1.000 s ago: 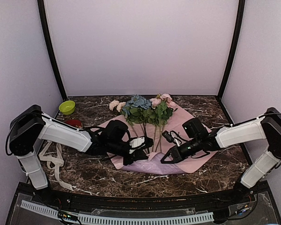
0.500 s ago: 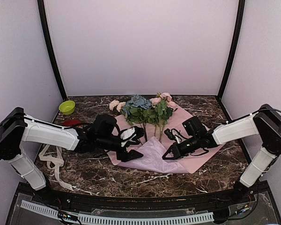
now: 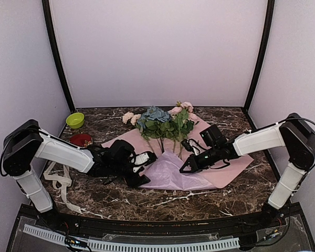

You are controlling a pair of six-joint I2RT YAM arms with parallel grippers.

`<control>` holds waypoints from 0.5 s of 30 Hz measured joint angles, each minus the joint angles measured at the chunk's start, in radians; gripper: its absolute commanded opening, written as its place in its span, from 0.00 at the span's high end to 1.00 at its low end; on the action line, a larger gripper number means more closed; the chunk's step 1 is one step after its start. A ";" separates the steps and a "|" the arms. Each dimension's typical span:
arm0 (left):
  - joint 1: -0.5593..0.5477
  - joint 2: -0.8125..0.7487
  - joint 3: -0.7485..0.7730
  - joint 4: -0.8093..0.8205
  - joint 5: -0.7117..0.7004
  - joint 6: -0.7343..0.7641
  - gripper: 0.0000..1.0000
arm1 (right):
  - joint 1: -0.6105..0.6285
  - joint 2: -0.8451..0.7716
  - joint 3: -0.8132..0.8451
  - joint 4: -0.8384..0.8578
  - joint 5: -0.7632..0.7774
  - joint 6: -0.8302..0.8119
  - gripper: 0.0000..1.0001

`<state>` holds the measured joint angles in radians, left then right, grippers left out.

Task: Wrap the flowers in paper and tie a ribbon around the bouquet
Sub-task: Fold the bottom corner of the flattened wrapping paper at the center of the board.

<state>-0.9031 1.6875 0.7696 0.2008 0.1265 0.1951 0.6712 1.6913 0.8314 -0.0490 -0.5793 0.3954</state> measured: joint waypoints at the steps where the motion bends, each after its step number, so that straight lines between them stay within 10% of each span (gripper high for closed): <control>1: 0.000 0.004 0.000 -0.010 -0.019 -0.008 0.37 | -0.001 0.000 0.000 -0.004 0.005 0.001 1.00; 15: -0.095 -0.054 0.019 -0.163 -0.291 -0.020 0.38 | -0.002 0.078 0.029 -0.035 0.077 0.006 1.00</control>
<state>-0.9977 1.6337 0.7891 0.0380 -0.1646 0.1753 0.6693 1.7691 0.8600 -0.0837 -0.5018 0.4011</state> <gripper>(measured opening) 0.626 0.004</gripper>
